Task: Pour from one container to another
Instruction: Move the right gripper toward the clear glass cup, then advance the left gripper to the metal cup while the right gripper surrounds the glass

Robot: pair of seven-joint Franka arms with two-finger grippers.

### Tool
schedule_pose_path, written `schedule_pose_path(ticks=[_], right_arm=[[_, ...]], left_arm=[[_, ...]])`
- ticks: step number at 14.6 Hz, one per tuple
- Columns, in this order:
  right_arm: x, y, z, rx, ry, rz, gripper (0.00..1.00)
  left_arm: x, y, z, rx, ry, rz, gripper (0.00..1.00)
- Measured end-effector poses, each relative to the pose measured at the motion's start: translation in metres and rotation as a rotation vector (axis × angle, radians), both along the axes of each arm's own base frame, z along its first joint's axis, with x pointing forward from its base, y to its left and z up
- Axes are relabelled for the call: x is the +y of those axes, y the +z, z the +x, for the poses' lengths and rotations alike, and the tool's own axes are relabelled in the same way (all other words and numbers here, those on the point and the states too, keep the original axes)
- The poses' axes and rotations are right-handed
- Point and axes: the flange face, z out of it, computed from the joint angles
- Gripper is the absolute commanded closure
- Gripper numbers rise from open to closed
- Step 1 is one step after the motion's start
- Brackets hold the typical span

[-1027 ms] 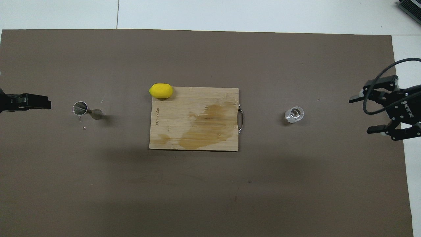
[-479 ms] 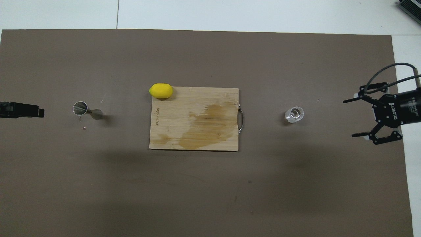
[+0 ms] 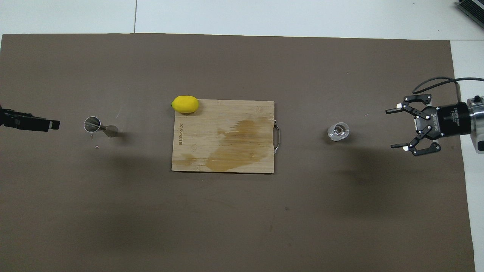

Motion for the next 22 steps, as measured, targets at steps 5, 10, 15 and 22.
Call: schedule_pose_path(ticks=[5, 10, 15, 22], right_arm=[[0.002, -0.079, 0.007, 0.047, 0.006, 0.066, 0.0], [0.009, -0.13, 0.01, 0.022, -0.008, 0.099, 0.0], [0.012, -0.152, 0.012, 0.012, -0.1, 0.125, 0.0], [0.033, -0.172, 0.009, 0.028, -0.084, 0.156, 0.0]], left_arm=[[-0.004, -0.013, 0.002, 0.032, -0.069, -0.019, 0.0], [-0.002, -0.011, 0.0, -0.06, -0.242, -0.171, 0.0], [0.032, -0.021, -0.007, -0.209, -0.385, -0.363, 0.0], [0.037, -0.102, 0.005, -0.322, -0.446, -0.718, 0.0]])
